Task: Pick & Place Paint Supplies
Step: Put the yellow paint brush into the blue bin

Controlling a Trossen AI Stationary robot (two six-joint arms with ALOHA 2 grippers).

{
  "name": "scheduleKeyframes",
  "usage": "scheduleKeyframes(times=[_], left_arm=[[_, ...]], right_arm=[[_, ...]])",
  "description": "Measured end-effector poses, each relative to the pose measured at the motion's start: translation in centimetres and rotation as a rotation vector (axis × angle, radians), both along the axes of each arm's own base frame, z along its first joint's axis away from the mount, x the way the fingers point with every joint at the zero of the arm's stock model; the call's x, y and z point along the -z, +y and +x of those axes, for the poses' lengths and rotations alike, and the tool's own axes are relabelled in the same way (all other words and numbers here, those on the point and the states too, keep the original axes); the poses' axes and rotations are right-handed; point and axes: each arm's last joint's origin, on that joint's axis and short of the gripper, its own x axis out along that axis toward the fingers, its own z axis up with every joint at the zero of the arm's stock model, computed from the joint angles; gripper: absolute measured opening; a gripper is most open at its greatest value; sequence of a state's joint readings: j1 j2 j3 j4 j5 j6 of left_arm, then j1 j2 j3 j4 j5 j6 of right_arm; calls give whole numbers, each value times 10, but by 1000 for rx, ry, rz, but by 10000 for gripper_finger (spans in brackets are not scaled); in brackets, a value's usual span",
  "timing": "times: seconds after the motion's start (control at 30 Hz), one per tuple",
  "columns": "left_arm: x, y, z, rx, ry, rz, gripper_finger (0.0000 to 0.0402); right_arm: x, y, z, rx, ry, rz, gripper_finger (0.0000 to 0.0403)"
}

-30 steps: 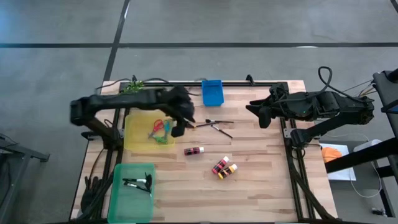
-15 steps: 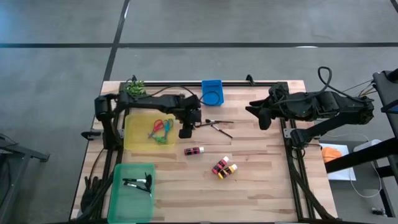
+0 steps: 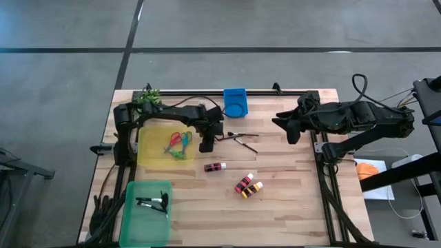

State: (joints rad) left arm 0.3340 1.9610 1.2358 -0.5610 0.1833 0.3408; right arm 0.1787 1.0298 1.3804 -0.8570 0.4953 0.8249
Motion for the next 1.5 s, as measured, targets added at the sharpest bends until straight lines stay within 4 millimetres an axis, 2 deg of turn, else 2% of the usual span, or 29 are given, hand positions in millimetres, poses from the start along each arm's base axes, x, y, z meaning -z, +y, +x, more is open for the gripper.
scheduleKeyframes(times=[0.17,0.47,0.6,0.83,0.93,1.07,1.2,1.33,1.5], left_arm=[[5,0,-3,-20,18,43,131],[23,-5,-18,-85,38,16,47],[23,-7,-17,-92,40,13,12],[9,-4,-9,-99,23,23,9],[-3,-4,-4,-91,-8,30,8],[-37,-6,0,-68,-89,5,7],[-69,-14,-7,-42,-125,-81,6],[-100,-31,-30,-5,-136,-147,6],[-125,-62,-75,3,-82,-182,6]], right_arm=[[0,0,0,0,0,1,171],[0,0,0,0,1,1,171],[0,0,0,1,1,1,171],[0,0,0,0,-2,6,171],[0,0,0,-3,-1,8,171],[0,0,0,-4,-1,7,171],[0,0,0,-5,0,3,171],[0,0,0,-8,2,-2,171],[0,0,0,-8,2,-2,171]])
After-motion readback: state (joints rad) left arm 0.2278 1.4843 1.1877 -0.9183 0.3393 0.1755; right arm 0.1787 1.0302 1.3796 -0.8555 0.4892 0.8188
